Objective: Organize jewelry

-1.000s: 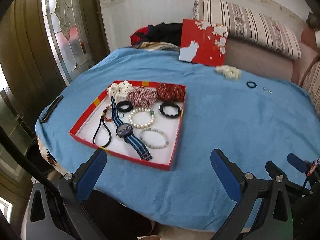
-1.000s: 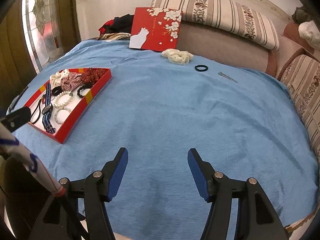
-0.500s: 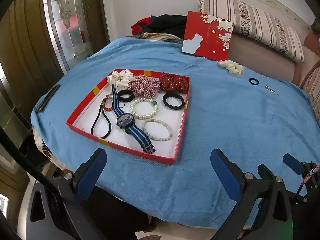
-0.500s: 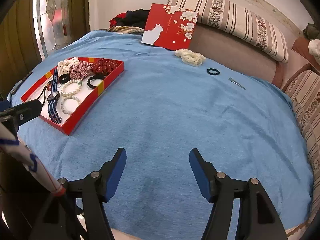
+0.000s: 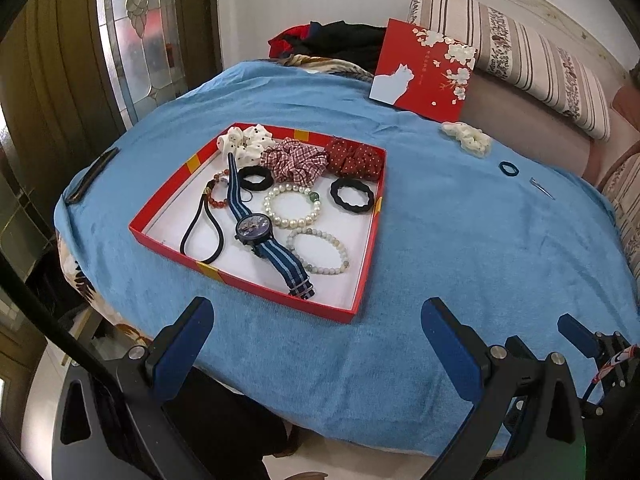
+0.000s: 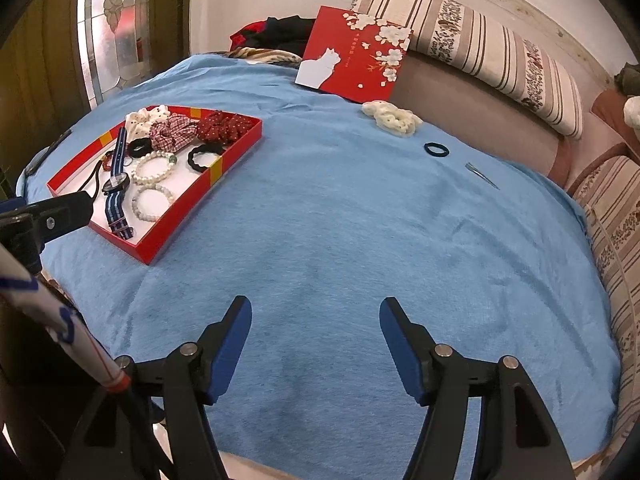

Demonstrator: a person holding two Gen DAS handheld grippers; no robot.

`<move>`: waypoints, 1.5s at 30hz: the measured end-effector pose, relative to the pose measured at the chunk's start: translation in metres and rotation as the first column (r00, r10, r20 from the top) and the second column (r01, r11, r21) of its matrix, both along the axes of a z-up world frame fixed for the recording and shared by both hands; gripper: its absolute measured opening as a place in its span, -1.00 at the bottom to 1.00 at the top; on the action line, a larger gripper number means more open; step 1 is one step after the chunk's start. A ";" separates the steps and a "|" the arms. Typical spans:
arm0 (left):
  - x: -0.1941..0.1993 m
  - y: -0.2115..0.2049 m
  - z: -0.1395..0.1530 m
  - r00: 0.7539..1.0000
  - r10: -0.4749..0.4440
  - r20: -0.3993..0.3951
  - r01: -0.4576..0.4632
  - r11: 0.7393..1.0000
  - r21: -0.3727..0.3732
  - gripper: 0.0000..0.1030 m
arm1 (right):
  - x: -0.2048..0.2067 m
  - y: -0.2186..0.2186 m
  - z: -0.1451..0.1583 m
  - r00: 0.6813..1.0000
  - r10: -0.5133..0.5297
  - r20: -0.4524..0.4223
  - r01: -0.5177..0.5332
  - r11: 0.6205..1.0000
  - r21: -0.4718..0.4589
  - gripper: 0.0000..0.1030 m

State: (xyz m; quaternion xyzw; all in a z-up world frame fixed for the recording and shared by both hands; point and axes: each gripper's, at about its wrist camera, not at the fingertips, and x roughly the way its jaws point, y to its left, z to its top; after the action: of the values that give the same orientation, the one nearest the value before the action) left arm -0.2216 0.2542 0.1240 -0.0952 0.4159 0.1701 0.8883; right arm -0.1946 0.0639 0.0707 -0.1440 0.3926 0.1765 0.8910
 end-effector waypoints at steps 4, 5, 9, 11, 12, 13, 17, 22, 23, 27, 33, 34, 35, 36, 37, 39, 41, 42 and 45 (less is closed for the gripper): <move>-0.001 0.004 -0.001 1.000 0.007 -0.004 -0.007 1.000 -0.010 1.00 | -0.002 0.004 0.002 1.000 0.010 0.005 -0.010 1.000 -0.008 0.37; -0.002 0.005 -0.002 1.000 0.008 -0.005 -0.008 1.000 -0.013 1.00 | -0.001 0.005 0.002 1.000 0.012 0.005 -0.012 1.000 -0.010 0.37; -0.003 0.007 -0.003 1.000 0.015 -0.011 -0.016 1.000 -0.022 1.00 | -0.002 0.008 0.001 1.000 0.016 -0.002 -0.016 1.000 -0.010 0.38; -0.003 0.009 -0.003 1.000 0.017 -0.013 -0.017 1.000 -0.025 1.00 | -0.001 0.008 0.002 1.000 0.019 -0.003 -0.019 1.000 -0.011 0.38; -0.003 0.010 -0.004 1.000 0.018 -0.013 -0.018 0.999 -0.026 1.00 | 0.000 0.009 0.002 1.000 0.020 -0.002 -0.020 1.000 -0.012 0.38; -0.003 0.010 -0.004 1.000 0.019 -0.014 -0.020 0.999 -0.028 1.00 | 0.000 0.010 0.003 1.000 0.021 0.000 -0.021 1.000 -0.013 0.38; -0.003 0.011 -0.006 1.000 0.017 -0.019 -0.017 0.999 -0.041 1.00 | 0.002 0.013 0.006 1.000 0.025 0.008 -0.025 1.000 -0.014 0.39; -0.002 0.014 -0.008 0.999 0.021 -0.026 -0.022 0.998 -0.054 1.00 | 0.005 0.018 0.008 0.999 0.032 0.009 -0.032 0.999 -0.015 0.40; -0.002 0.015 -0.009 0.999 0.023 -0.027 -0.024 0.998 -0.055 1.00 | 0.006 0.019 0.008 0.999 0.035 0.008 -0.035 0.999 -0.016 0.41; 0.000 0.022 -0.011 0.999 0.038 -0.029 -0.039 0.997 -0.061 1.00 | 0.006 0.027 0.008 0.999 0.051 0.004 -0.051 0.998 -0.025 0.41; -0.003 0.047 -0.012 0.994 0.103 -0.033 -0.105 0.990 -0.090 1.00 | 0.006 0.043 0.011 0.996 0.091 0.009 -0.091 0.995 -0.030 0.41; -0.003 0.050 -0.013 0.993 0.113 -0.035 -0.116 0.989 -0.093 1.00 | 0.006 0.046 0.012 0.995 0.099 0.012 -0.099 0.995 -0.029 0.41; -0.004 0.053 -0.013 0.992 0.120 -0.036 -0.123 0.988 -0.096 1.00 | 0.005 0.049 0.013 0.994 0.106 0.014 -0.105 0.994 -0.029 0.42; -0.004 0.056 -0.014 0.991 0.128 -0.040 -0.131 0.986 -0.098 1.00 | 0.005 0.052 0.014 0.993 0.114 0.018 -0.114 0.993 -0.030 0.42; -0.004 0.057 -0.014 0.990 0.132 -0.043 -0.136 0.986 -0.100 1.00 | 0.005 0.054 0.014 0.993 0.120 0.021 -0.119 0.992 -0.031 0.42; -0.005 0.061 -0.014 0.988 0.146 -0.048 -0.150 0.983 -0.105 1.00 | 0.004 0.057 0.014 0.992 0.127 0.026 -0.126 0.991 -0.034 0.42; -0.006 0.063 -0.014 0.987 0.156 -0.048 -0.161 0.981 -0.108 1.00 | 0.005 0.057 0.014 0.992 0.126 0.027 -0.125 0.992 -0.033 0.43; -0.007 0.063 -0.014 0.986 0.160 -0.049 -0.164 0.980 -0.108 1.00 | 0.006 0.056 0.014 0.992 0.122 0.025 -0.121 0.992 -0.031 0.43; -0.006 0.060 -0.015 0.987 0.153 -0.053 -0.157 0.982 -0.102 1.00 | 0.009 0.053 0.014 0.994 0.106 0.015 -0.105 0.994 -0.023 0.43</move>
State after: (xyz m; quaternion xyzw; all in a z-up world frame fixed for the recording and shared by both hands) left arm -0.2274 0.3137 0.1093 -0.1705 0.4353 0.2185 0.8566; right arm -0.1851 0.1168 0.0843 -0.1760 0.3790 0.2178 0.8820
